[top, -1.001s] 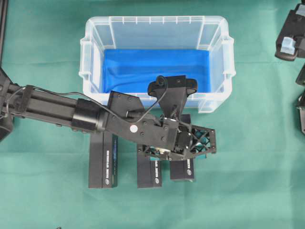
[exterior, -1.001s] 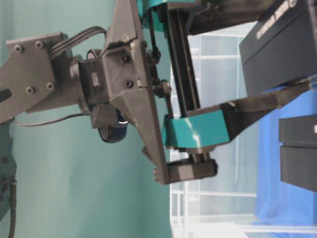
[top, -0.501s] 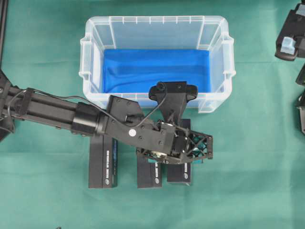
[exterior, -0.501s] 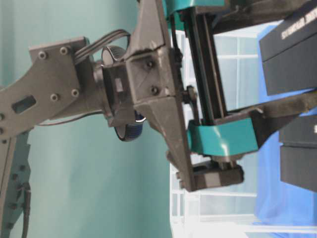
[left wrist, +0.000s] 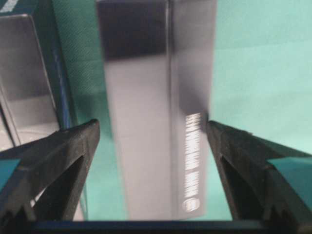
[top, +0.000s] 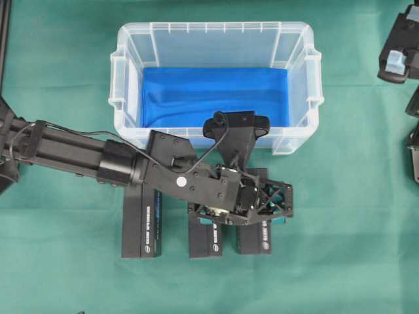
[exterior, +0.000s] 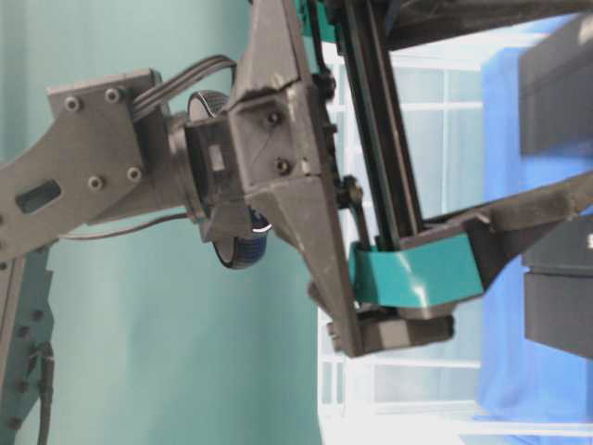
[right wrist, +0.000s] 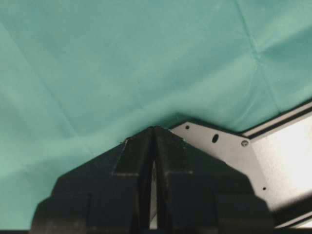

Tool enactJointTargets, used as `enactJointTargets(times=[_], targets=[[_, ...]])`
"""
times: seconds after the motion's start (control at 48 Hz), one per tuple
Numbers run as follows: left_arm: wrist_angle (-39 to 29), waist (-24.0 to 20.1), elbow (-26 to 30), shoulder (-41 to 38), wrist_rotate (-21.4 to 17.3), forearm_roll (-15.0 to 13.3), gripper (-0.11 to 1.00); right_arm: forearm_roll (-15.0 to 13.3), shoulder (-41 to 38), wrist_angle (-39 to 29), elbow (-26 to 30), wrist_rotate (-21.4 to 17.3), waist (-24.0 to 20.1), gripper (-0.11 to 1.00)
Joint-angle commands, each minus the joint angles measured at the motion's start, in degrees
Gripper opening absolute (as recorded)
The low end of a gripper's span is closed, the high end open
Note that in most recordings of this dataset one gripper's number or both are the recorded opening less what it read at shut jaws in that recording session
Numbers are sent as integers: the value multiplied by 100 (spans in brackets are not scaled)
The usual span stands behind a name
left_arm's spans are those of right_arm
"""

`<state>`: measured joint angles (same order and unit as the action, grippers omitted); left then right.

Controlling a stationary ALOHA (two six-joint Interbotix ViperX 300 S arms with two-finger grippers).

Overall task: Take the box out of the case with the left arm.
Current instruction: 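Carry the box forward and lower it onto the table right of the others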

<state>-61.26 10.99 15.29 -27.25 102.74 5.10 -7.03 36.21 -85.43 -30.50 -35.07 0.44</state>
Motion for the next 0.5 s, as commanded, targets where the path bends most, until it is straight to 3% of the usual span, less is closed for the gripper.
enactJointTargets(times=[0.0, 0.292, 0.48], targets=[[18, -9, 79, 316, -9, 9, 90, -26, 9, 26, 53, 9, 0, 0], [-26, -18, 246, 457, -79, 0, 90, -26, 18, 26, 62, 0, 0, 0], [-343, -44, 606, 598, -448, 9, 90, -26, 18, 26, 62, 0, -9, 0]])
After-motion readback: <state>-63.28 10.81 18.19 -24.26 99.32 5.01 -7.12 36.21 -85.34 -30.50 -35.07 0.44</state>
